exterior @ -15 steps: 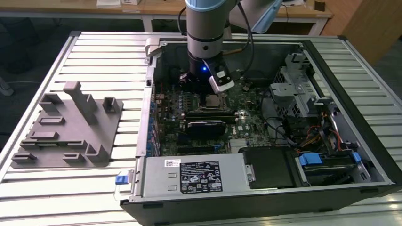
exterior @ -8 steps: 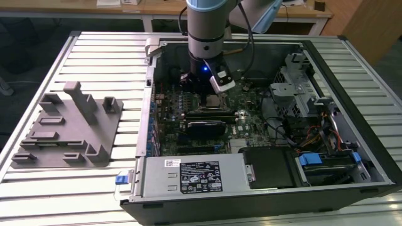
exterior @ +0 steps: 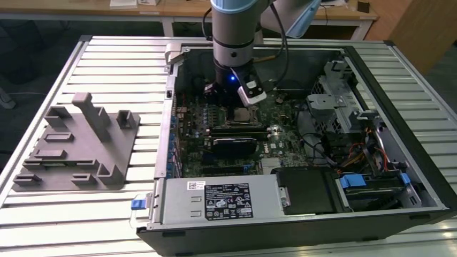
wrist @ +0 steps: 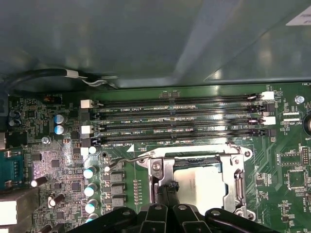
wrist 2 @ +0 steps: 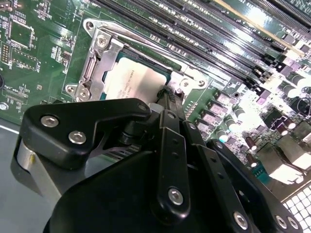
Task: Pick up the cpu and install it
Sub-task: 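Close the cpu cover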
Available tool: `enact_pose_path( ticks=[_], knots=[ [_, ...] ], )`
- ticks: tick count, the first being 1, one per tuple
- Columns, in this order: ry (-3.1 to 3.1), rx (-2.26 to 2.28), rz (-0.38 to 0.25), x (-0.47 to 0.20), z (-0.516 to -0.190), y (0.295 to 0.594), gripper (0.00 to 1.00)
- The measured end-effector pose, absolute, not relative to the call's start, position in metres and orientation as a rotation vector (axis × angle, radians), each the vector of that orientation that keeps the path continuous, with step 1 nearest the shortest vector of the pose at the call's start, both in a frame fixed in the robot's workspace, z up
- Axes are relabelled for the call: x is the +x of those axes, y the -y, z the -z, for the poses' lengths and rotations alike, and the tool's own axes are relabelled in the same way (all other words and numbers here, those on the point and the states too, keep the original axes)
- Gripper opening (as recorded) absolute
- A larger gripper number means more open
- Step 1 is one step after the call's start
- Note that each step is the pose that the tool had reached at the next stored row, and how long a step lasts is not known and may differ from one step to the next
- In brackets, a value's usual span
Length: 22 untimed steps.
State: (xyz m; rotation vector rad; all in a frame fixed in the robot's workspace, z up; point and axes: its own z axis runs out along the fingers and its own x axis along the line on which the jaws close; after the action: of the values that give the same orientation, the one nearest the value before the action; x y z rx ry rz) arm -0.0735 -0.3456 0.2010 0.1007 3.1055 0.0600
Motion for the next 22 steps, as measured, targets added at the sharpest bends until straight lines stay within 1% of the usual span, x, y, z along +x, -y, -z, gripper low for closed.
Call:
enact_pose_path(
  ticks=[22],
  knots=[
    [-3.106, 0.101, -0.063, -0.0709, -0.2002, 0.3455, 0.11]
  ],
)
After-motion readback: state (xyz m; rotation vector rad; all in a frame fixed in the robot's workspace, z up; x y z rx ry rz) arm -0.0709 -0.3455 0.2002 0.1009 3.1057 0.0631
